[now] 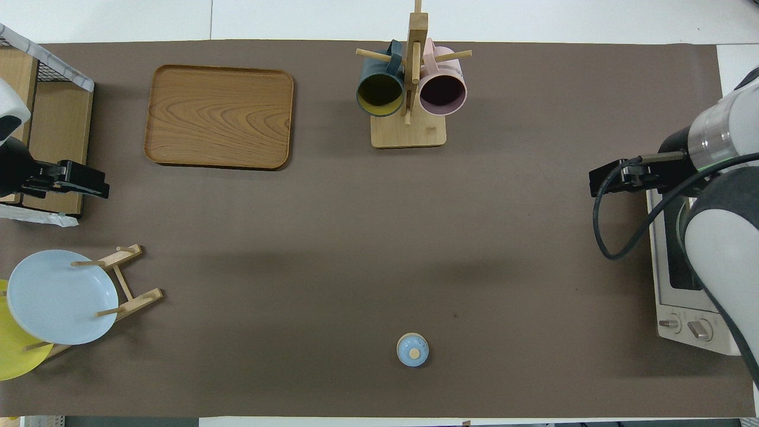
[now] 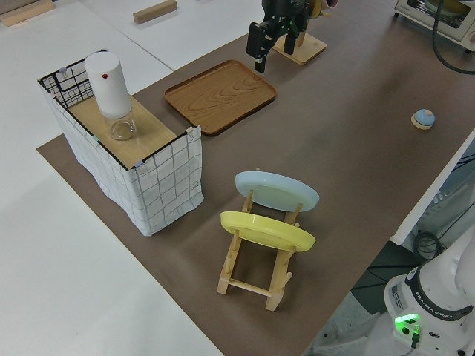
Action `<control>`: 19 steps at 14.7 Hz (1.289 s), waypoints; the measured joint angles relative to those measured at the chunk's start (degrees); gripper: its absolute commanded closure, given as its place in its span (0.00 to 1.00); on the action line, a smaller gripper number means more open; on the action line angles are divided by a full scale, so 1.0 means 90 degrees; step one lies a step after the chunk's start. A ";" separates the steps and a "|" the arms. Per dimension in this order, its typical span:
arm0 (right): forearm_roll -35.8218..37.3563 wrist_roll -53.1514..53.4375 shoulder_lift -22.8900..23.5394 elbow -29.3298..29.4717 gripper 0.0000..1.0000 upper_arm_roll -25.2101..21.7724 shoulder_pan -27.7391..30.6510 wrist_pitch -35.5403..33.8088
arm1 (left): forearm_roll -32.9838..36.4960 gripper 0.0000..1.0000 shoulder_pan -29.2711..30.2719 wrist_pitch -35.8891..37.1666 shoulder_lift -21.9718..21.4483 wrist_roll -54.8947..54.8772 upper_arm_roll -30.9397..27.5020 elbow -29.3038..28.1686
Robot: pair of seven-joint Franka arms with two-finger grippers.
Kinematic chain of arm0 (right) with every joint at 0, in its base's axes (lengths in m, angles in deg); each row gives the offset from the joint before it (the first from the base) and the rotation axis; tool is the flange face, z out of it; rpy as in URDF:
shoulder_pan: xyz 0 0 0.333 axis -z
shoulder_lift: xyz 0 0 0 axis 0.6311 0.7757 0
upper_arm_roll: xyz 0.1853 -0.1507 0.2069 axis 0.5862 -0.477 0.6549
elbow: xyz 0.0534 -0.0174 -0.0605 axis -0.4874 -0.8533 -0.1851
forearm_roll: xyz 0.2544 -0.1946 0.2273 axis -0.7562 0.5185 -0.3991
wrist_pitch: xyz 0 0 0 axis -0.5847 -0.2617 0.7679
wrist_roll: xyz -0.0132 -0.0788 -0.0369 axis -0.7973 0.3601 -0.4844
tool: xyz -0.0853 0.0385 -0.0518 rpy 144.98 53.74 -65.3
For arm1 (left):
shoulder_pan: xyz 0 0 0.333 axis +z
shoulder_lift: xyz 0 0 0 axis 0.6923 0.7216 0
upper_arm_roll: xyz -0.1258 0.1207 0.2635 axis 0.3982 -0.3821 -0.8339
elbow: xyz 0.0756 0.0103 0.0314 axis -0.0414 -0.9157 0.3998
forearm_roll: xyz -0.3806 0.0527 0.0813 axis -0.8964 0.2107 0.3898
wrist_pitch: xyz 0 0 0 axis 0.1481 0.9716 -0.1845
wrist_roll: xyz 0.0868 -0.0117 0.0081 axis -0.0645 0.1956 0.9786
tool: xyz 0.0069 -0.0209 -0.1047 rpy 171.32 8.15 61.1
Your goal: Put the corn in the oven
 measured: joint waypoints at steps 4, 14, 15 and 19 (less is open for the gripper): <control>0.0025 0.0000 0.0023 0.0001 0.00 -0.0010 0.0285 0.0000 | 0.0000 0.00 0.0000 0.0000 0.0000 0.0000 0.0000 0.0000; 0.0175 0.0000 0.0030 0.0027 0.00 -0.0013 0.0457 -0.0006 | 0.0000 0.00 0.0000 0.0000 0.0000 0.0000 0.0000 0.0000; 0.0175 0.0000 0.0028 0.0046 0.00 -0.0010 0.0454 -0.0021 | 0.0000 0.00 0.0000 0.0000 0.0000 0.0000 0.0000 0.0000; 0.0174 0.0000 0.0013 0.0119 0.00 0.0007 0.0449 -0.0028 | 0.0000 0.00 0.0000 0.0000 0.0000 0.0000 0.0000 0.0000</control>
